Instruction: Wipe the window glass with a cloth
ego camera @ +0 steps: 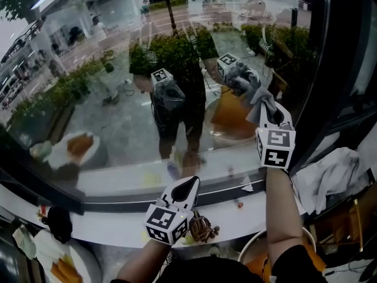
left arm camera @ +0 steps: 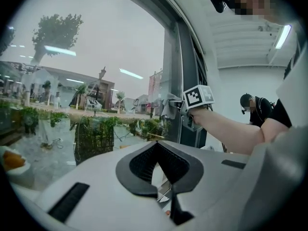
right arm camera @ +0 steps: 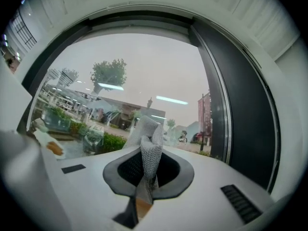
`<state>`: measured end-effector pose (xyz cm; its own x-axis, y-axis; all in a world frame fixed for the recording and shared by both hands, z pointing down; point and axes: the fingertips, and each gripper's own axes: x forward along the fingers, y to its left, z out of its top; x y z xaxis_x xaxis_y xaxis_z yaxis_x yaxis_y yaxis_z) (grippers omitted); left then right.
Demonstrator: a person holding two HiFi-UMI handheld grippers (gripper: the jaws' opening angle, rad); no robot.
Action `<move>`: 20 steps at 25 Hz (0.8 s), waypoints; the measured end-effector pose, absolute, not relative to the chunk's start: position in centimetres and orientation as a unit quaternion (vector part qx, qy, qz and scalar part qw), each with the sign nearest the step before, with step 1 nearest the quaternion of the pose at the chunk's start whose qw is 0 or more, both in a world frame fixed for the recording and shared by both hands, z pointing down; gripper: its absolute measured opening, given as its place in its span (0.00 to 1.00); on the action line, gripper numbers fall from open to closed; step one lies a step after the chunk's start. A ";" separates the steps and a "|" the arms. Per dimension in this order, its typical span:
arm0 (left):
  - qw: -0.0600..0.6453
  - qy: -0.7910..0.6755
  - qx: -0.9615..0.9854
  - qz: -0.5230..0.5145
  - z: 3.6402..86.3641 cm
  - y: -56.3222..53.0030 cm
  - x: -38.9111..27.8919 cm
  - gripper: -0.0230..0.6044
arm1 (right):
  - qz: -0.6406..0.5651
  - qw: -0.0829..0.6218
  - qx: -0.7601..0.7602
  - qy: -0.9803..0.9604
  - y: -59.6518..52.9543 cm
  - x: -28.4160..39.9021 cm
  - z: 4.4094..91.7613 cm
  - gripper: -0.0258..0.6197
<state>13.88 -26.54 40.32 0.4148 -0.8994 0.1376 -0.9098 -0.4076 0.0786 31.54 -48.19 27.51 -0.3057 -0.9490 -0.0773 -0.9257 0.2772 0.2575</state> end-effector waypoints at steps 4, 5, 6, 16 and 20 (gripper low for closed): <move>0.085 -0.560 0.823 0.035 41.5 -24.5 11.9 0.05 | -0.089 0.015 0.549 -0.831 -45.6 29.1 28.9 0.10; 0.090 -0.566 0.819 0.030 41.6 -23.9 11.1 0.05 | -0.073 0.006 0.536 -0.841 -44.8 28.2 29.3 0.10; 0.091 -0.572 0.815 0.025 41.8 -23.3 10.2 0.05 | -0.059 -0.001 0.523 -0.850 -43.9 27.3 29.8 0.10; 0.107 -0.623 0.775 0.005 43.0 -12.8 1.3 0.05 | 0.000 -0.001 0.423 -0.906 -30.2 16.6 35.3 0.10; 0.117 -0.642 0.758 0.000 44.4 -7.4 -3.2 0.05 | 0.018 0.025 0.383 -0.923 -23.1 10.5 38.8 0.10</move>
